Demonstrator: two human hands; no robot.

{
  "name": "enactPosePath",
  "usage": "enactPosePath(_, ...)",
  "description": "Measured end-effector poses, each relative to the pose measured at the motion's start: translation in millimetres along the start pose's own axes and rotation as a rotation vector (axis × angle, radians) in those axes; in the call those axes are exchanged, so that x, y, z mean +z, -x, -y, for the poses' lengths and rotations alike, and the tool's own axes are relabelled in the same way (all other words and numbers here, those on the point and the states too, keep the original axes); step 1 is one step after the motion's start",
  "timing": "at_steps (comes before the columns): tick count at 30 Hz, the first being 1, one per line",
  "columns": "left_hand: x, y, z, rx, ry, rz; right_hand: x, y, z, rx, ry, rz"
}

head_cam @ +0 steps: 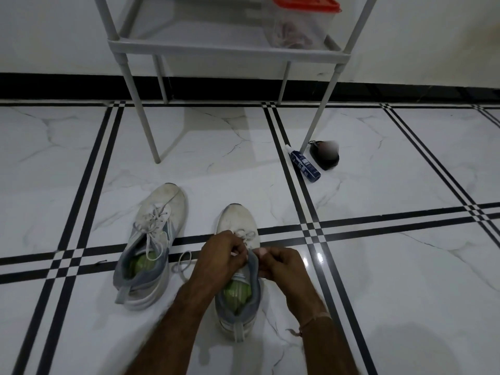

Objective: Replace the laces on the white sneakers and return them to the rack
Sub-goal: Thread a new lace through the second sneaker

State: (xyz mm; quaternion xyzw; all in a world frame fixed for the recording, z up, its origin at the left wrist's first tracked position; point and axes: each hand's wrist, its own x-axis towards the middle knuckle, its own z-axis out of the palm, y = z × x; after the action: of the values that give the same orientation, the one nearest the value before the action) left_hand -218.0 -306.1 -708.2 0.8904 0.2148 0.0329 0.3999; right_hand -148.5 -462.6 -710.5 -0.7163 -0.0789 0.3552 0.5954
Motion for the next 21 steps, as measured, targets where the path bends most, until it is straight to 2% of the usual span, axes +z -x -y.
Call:
enactPosePath(4, 3.9, 2.2, 3.7, -0.001, -0.005, 0.001, 3.3, -0.7, -7.7, 0.056, -0.089, -0.048)
enactPosePath(9, 6.4, 4.9, 18.2, 0.03, 0.058, 0.021, 12.7, -2.8, -10.3, 0.054, 0.0, -0.108)
enactPosePath(11, 5.2, 4.9, 26.7, 0.049, 0.099, 0.027, 9.1, -3.5, 6.9, 0.06, -0.225, -0.188)
enactPosePath(14, 4.2, 7.3, 31.4, 0.005, 0.205, -0.033, -18.6, -11.1, 50.2, -0.069, -0.778, -0.316)
enactPosePath(15, 4.2, 8.7, 31.0, -0.021, 0.248, -0.058, -28.4, -14.8, 60.4, -0.126, -0.796, -0.348)
enactPosePath(16, 3.8, 9.4, 29.8, -0.053, 0.294, -0.075, -33.9, -17.4, 64.7, -0.17, -0.639, -0.373)
enactPosePath(17, 3.2, 11.1, 28.3, -0.081, 0.327, -0.088, -32.4, -16.9, 63.8, -0.188, -0.347, -0.376)
enactPosePath(19, 2.1, 13.1, 26.3, -0.134, 0.363, -0.109, -21.1, -13.2, 39.9, -0.195, 0.198, -0.23)
enactPosePath(21, 2.4, 13.9, 27.8, -0.167, 0.371, -0.151, -7.1, -8.9, 8.7, -0.113, 0.433, -0.091)
